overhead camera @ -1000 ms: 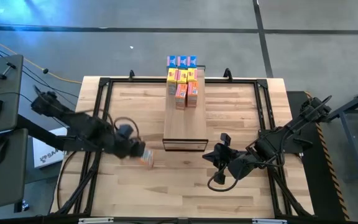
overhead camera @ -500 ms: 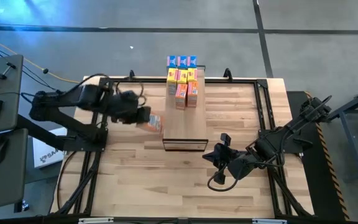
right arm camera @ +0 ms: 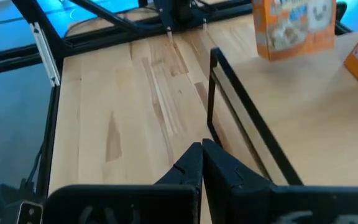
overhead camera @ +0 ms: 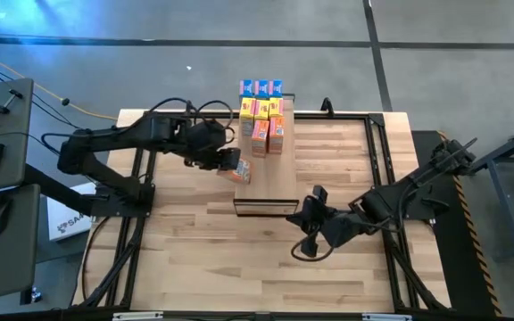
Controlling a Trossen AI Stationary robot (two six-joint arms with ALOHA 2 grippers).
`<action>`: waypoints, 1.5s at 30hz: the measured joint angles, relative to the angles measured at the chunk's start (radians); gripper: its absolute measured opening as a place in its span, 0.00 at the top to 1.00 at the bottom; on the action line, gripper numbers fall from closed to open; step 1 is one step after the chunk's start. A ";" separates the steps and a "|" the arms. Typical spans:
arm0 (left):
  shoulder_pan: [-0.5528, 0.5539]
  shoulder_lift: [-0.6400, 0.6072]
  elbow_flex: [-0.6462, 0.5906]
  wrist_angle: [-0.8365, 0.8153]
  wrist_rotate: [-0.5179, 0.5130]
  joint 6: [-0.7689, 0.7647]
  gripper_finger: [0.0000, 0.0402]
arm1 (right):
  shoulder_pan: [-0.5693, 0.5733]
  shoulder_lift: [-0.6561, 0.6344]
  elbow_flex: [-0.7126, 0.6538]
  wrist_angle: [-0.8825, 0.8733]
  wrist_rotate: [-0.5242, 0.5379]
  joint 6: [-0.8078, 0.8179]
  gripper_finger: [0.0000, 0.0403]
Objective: Stack cereal on shelf
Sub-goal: Put the orange cereal box on the shelf aligned with the orange cereal boxes
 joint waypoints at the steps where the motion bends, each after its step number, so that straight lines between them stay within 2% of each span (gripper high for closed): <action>1: 0.004 0.006 0.000 0.003 0.001 0.001 0.57 | -0.007 0.000 0.000 0.013 0.000 -0.011 1.00; 5: 0.011 0.023 0.000 0.011 0.001 -0.001 0.57 | -0.058 0.005 0.000 0.074 -0.005 -0.057 1.00; 9: 0.011 0.026 0.000 0.048 0.001 -0.001 0.57 | -0.155 0.033 0.001 0.150 -0.010 -0.105 1.00; 15: 0.008 0.026 0.000 0.090 0.004 -0.004 0.57 | -0.294 0.104 0.001 0.262 -0.089 -0.167 1.00; 19: 0.003 0.026 0.000 0.097 0.014 0.000 0.57 | -0.346 0.143 0.001 0.298 -0.119 -0.169 1.00; 28: -0.010 0.026 0.000 0.110 0.058 -0.032 0.57 | -0.385 0.182 0.001 0.323 -0.183 -0.179 1.00; 45: -0.018 0.038 -0.001 0.109 0.023 0.003 0.57 | -0.451 0.182 0.001 0.325 -0.245 -0.210 1.00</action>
